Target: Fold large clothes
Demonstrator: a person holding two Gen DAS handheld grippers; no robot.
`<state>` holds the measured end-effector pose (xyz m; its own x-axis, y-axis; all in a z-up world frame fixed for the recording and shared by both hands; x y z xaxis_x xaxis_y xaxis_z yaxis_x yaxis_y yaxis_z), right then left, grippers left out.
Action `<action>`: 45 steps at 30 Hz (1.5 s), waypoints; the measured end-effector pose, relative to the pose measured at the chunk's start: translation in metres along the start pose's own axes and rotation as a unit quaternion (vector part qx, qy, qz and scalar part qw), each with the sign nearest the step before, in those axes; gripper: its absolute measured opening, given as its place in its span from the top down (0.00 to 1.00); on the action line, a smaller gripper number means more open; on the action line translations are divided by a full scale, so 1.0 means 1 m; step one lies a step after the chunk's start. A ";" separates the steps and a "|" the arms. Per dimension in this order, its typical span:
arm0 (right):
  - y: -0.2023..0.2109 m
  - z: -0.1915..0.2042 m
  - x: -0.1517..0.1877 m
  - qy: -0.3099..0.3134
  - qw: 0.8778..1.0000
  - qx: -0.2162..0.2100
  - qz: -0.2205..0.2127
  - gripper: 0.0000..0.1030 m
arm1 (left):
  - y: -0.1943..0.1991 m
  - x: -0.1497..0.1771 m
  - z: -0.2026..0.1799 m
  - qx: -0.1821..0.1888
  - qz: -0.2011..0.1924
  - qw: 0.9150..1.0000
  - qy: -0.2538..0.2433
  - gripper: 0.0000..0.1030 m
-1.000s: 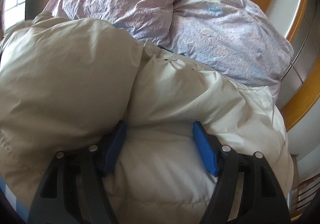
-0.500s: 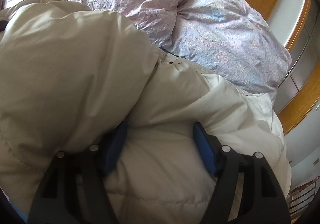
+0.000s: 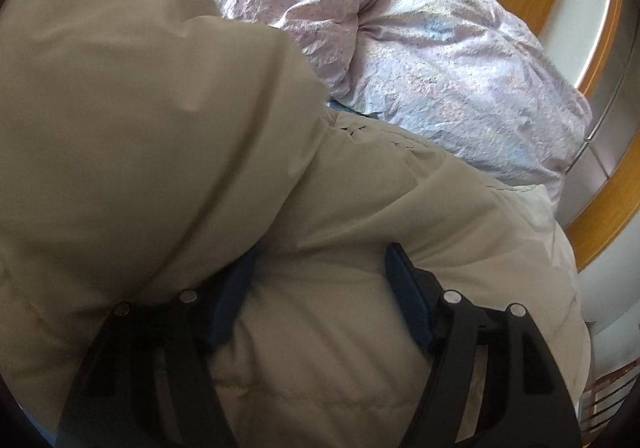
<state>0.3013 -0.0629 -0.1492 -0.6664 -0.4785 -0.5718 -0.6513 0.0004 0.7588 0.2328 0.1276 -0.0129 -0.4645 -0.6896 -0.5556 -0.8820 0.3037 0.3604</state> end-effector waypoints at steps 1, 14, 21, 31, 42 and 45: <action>0.000 -0.002 -0.001 -0.001 1.000 -0.010 0.000 0.32 | 0.000 0.001 -0.013 0.007 -0.002 1.000 -0.018 0.67; 0.051 -0.092 0.021 -0.122 0.989 -0.074 -0.033 0.31 | -0.002 0.023 -0.105 0.059 -0.006 0.988 -0.142 0.68; 0.017 -0.093 0.030 -0.115 0.987 -0.109 0.015 0.27 | -0.012 0.048 -0.142 0.076 0.011 0.978 -0.195 0.68; 0.081 -0.235 0.072 -0.285 0.948 -0.136 -0.040 0.26 | -0.033 0.108 -0.202 0.108 0.047 0.946 -0.302 0.68; 0.079 -0.319 0.124 -0.415 0.896 -0.155 -0.027 0.26 | -0.092 0.234 -0.241 0.105 0.148 0.870 -0.459 0.67; 0.094 -0.334 0.121 -0.429 0.884 -0.181 -0.046 0.26 | -0.105 0.257 -0.242 0.099 0.167 0.853 -0.485 0.67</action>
<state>0.2807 -0.4135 -0.0430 -0.7482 0.3792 -0.5444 -0.6613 -0.3601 0.6581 0.2255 -0.2412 -0.0125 -0.4549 0.2957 -0.8400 -0.6398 0.5475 0.5393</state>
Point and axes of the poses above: each gripper's, at about its wrist camera, not at the fingertips, and y roughly against the way its jaws point, z to its left, x to its underside, the point moved 10 cm from there along -y, roughly the way its jaws point, and after that the axes turned 8 degrees about z, right-handed, at the moved point
